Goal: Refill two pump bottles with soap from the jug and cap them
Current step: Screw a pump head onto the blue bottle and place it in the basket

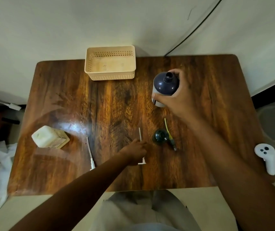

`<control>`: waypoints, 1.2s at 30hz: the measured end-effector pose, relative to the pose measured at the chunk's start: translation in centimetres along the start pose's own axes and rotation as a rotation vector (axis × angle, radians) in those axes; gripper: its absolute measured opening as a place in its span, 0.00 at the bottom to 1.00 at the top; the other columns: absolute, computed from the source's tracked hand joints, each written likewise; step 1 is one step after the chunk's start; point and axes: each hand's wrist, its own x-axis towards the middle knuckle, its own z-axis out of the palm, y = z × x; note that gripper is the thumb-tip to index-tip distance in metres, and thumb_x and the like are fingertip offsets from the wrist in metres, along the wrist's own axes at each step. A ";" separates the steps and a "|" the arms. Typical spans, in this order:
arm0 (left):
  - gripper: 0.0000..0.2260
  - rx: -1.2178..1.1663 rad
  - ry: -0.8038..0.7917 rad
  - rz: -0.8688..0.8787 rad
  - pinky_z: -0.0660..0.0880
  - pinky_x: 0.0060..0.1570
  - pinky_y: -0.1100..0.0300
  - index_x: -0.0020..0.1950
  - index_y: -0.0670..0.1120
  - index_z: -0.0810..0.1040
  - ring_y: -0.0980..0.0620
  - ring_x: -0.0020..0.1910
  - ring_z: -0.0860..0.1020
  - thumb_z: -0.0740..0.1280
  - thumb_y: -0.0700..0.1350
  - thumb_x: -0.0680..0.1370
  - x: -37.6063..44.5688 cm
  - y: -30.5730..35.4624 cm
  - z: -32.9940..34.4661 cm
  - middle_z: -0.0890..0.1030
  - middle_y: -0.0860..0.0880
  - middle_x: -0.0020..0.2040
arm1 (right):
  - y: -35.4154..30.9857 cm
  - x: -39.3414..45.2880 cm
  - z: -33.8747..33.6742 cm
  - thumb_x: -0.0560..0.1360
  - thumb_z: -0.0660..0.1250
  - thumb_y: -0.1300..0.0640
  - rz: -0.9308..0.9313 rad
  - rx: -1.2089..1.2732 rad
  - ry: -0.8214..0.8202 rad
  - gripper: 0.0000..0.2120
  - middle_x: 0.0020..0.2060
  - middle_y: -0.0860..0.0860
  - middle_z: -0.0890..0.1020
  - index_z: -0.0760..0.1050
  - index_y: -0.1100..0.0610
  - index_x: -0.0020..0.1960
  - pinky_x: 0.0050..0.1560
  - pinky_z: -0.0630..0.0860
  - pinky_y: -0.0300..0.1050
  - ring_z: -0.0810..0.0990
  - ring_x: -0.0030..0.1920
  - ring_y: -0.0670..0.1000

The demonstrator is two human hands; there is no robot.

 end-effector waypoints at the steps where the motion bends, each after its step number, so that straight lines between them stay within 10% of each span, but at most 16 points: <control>1: 0.20 -0.008 0.009 -0.001 0.63 0.76 0.39 0.71 0.47 0.77 0.42 0.79 0.62 0.70 0.42 0.79 0.0 -0.1 0.3 0.67 0.45 0.79 | 0.0 0.2 0.1 0.65 0.83 0.54 0.000 0.003 -0.001 0.38 0.59 0.38 0.72 0.67 0.50 0.69 0.48 0.74 0.24 0.75 0.55 0.38; 13: 0.14 -0.266 0.221 -0.309 0.73 0.70 0.52 0.69 0.49 0.78 0.51 0.67 0.77 0.64 0.42 0.84 -1.5 -5.6 -4.1 0.77 0.47 0.71 | -3.4 3.1 -0.2 0.65 0.83 0.55 -0.020 0.021 -0.037 0.39 0.63 0.43 0.73 0.66 0.47 0.69 0.43 0.74 0.24 0.75 0.59 0.44; 24: 0.16 -0.516 0.946 -0.556 0.78 0.58 0.53 0.67 0.44 0.82 0.46 0.56 0.82 0.73 0.41 0.79 -12.4 -16.2 -27.1 0.84 0.46 0.62 | -15.5 8.9 -1.5 0.63 0.84 0.49 -0.247 0.074 -0.001 0.38 0.60 0.42 0.76 0.69 0.47 0.67 0.48 0.75 0.33 0.78 0.57 0.46; 36: 0.14 -0.767 1.617 -0.269 0.86 0.51 0.48 0.65 0.37 0.81 0.46 0.46 0.87 0.73 0.39 0.80 -27.0 -13.6 -49.6 0.85 0.42 0.47 | -26.5 11.2 -1.7 0.63 0.84 0.46 -0.409 0.093 -0.035 0.33 0.54 0.42 0.80 0.74 0.46 0.63 0.52 0.80 0.43 0.80 0.53 0.46</control>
